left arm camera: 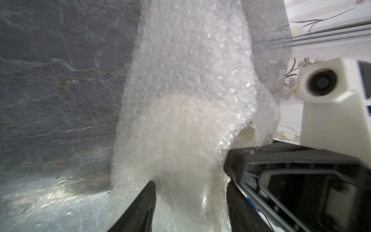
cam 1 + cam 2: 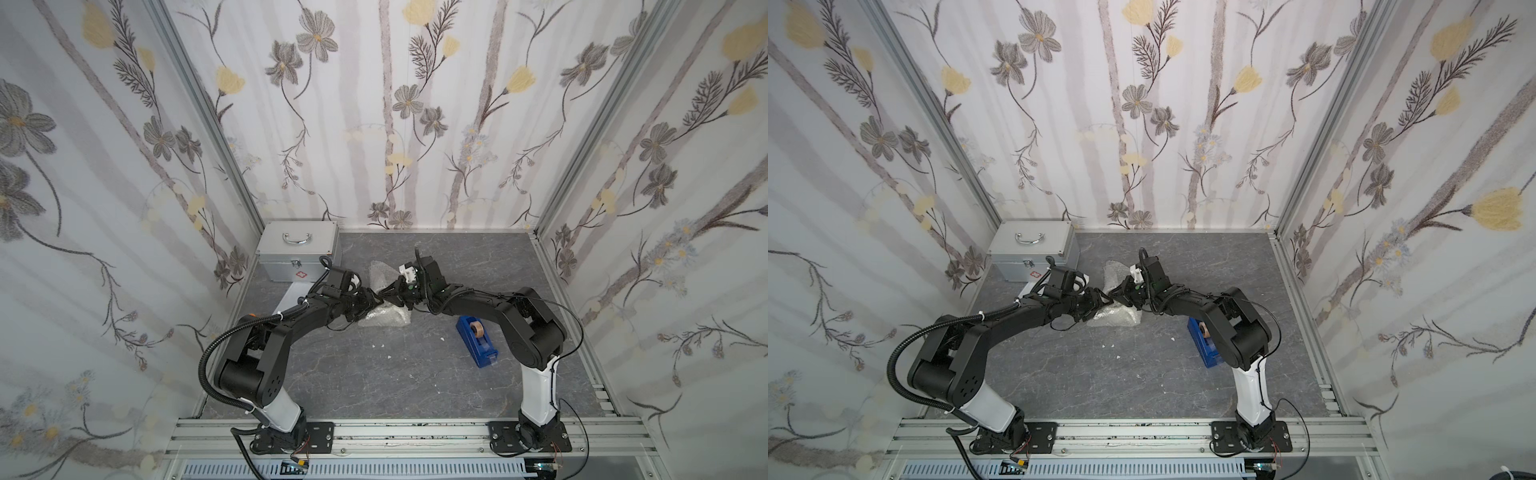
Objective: Wrap mugs in bubble wrap
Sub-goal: Wrap the mug in bubble wrap.
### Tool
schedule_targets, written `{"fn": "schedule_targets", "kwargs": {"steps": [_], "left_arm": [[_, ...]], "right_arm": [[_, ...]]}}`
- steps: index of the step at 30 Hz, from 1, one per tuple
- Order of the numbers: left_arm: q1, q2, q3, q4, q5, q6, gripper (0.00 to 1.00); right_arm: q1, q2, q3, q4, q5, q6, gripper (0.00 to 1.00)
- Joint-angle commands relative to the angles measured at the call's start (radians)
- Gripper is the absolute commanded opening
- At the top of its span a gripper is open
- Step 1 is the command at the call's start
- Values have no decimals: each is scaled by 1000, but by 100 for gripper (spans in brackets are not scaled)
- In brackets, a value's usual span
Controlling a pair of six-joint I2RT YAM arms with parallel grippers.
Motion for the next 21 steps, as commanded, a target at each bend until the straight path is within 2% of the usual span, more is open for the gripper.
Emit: {"fn": "schedule_targets", "kwargs": {"steps": [1,10,18,21], "left_arm": [[-8,39,25,-77,-49,59,57],[-25,85,63,-113,-79,80,56],[-32,129,174,-223,-90,148,56],[-37,155,229,-294,-108,194,56]], "right_arm": [[4,-31,9,7,-32,-9,19],[-21,-120,21,-93,0,-111,29],[-130,-186,13,-343,87,-383,29],[-164,-227,-48,-359,108,-445,29]]}}
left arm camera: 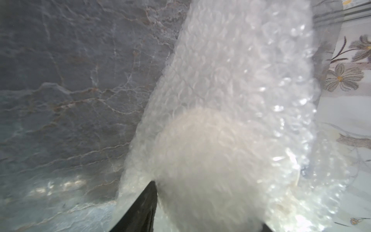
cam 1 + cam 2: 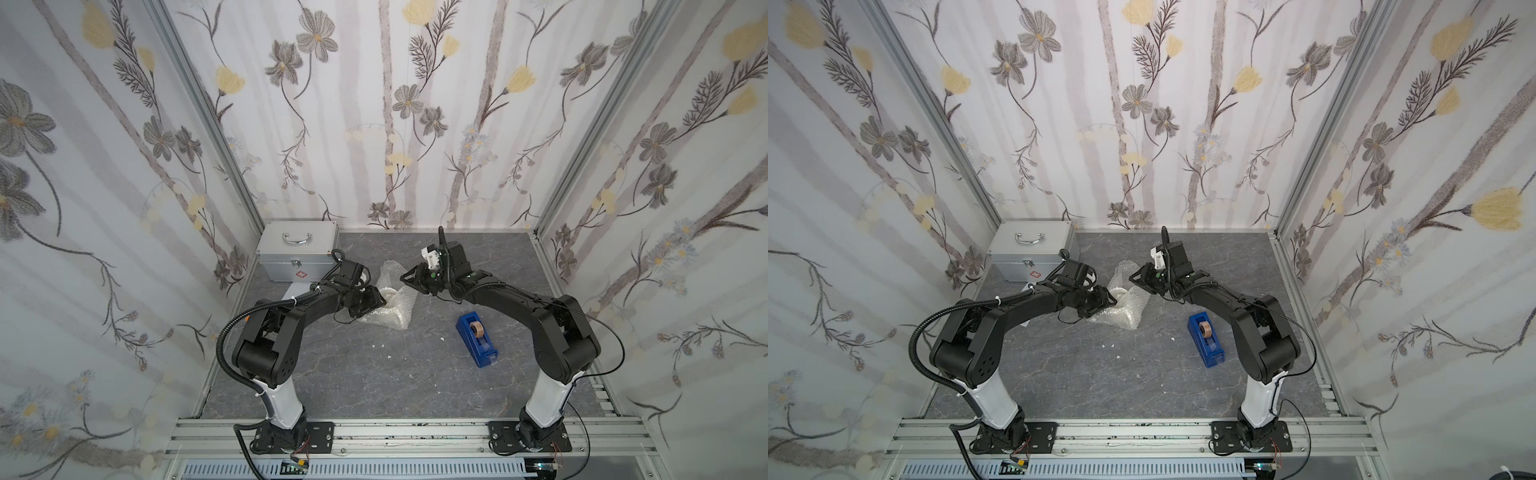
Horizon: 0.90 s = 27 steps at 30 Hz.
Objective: Wrap mugs in bubble wrap
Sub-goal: Wrap the mug in bubble wrap.
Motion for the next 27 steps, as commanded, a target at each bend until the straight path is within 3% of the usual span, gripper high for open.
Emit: {"fn": "schedule_targets", "kwargs": {"steps": [1,7,11,21,27], "left_arm": [[-6,30,59,-117,-35,81,56],[-29,105,200,-277,-80,205,56],[-37,141,266,-326,-100,278,56],[-39,235,406,-407,-87,420,55],[-39,262,437,-433,-79,447,54]], "right_arm": [[-27,-37,-49,-73,38,-132,30],[-68,-44,-66,-106,33,-209,31],[-122,2,-6,-107,6,-261,41],[-205,282,360,-224,-74,-446,60],[-210,493,658,-390,-71,-563,62]]}}
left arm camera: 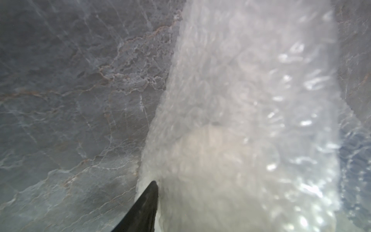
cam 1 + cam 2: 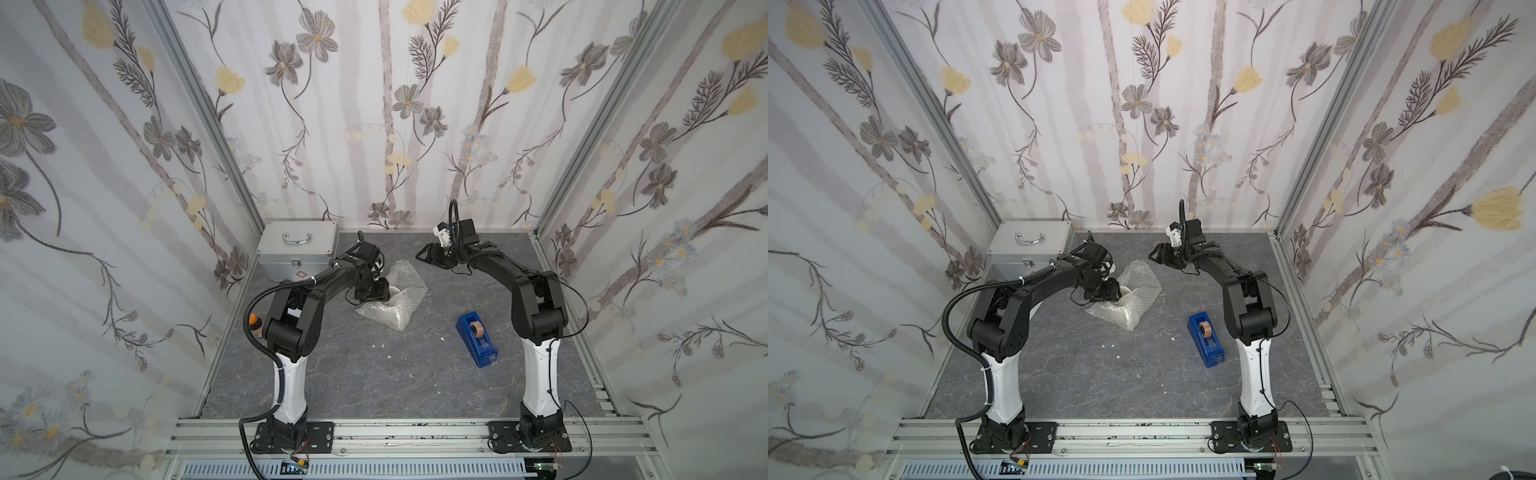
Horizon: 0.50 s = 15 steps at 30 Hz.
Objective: Wrap mugs in bubble wrap
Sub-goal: Wrap the mug in bubble wrap.
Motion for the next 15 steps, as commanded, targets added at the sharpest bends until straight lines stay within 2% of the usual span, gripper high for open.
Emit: {"fn": "schedule_targets", "kwargs": {"steps": [1,6,15], "left_arm": [[-1,12,14,-36,3,39,54],[-1,17,17,-45,3,47,54],[-1,31,35,-57,7,59,53]], "right_arm": [[-7,104,143,-117,-42,-92,62],[-10,237,315,-192,-78,-84,63],[13,352,403,-160,-145,-31,65]]}}
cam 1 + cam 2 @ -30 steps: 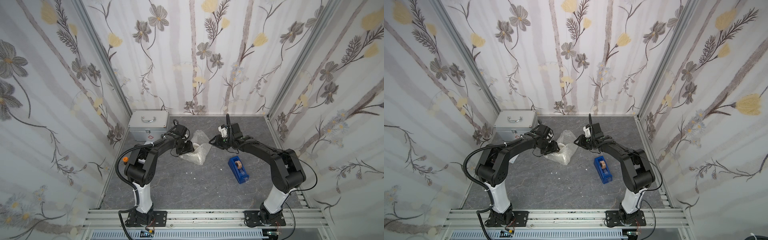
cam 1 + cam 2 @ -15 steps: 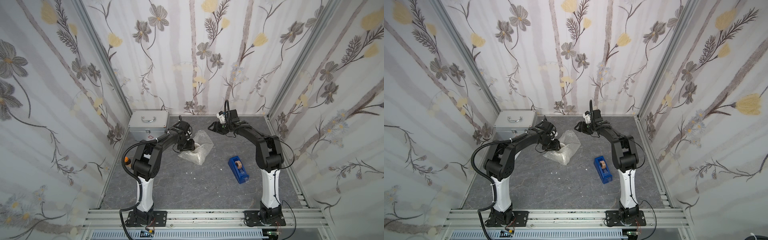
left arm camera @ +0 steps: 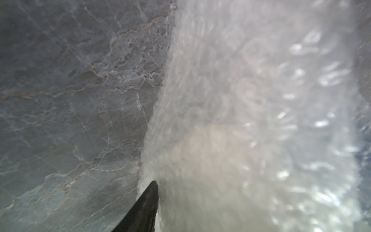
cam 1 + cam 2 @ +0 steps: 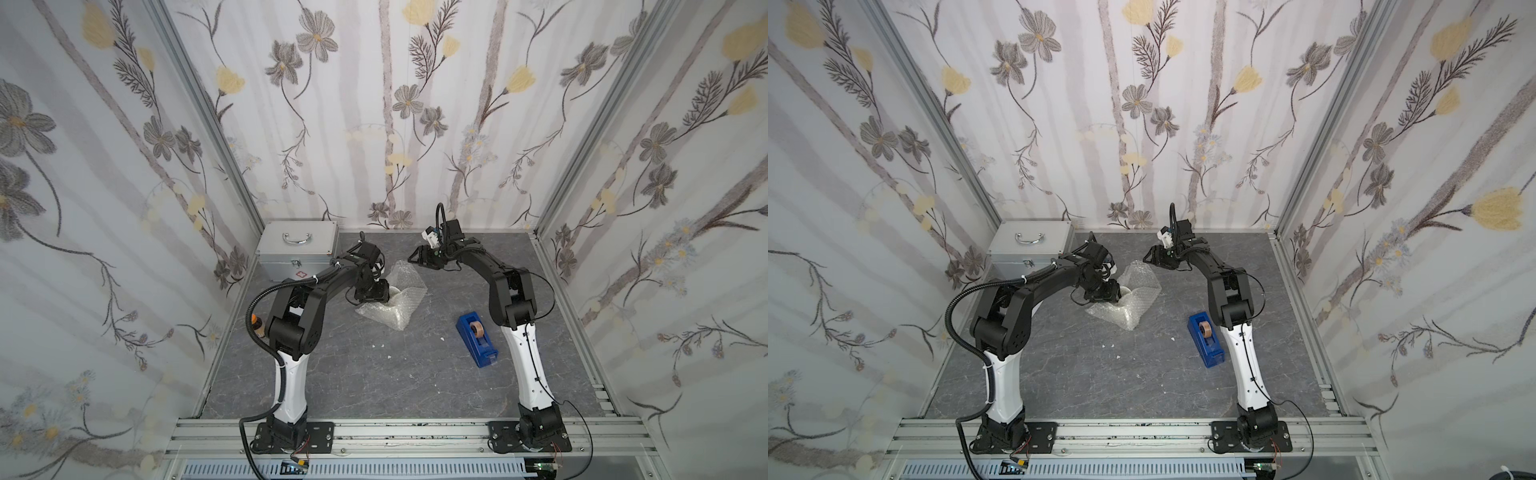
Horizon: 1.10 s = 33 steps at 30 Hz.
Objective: Wrap mugs in bubble wrap
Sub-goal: Wrap the mug in bubble wrap.
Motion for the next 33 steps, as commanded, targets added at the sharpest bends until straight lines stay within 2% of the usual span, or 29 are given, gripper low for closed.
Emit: {"fn": "schedule_targets", "kwargs": {"steps": [1,10,13,15,20,24,27,33], "left_arm": [[-1,11,10,-23,5,16,53],[-1,12,12,-17,11,17,53],[-1,9,13,-15,12,15,53],[-1,5,13,-16,13,14,52],[-1,5,19,-15,16,10,52],[-2,3,22,-17,15,8,52],[-2,1,23,-19,13,8,52],[-2,3,26,-20,8,3,51]], "right_arm": [[12,31,35,15,-72,21,65],[33,45,66,-50,-57,53,65],[41,55,90,-100,-37,65,61],[42,53,90,-115,-25,63,55],[40,20,89,-113,-24,59,24],[39,-47,78,-90,-33,57,5],[41,-105,49,-71,-48,49,0],[69,-225,-86,-48,-51,-15,0]]}}
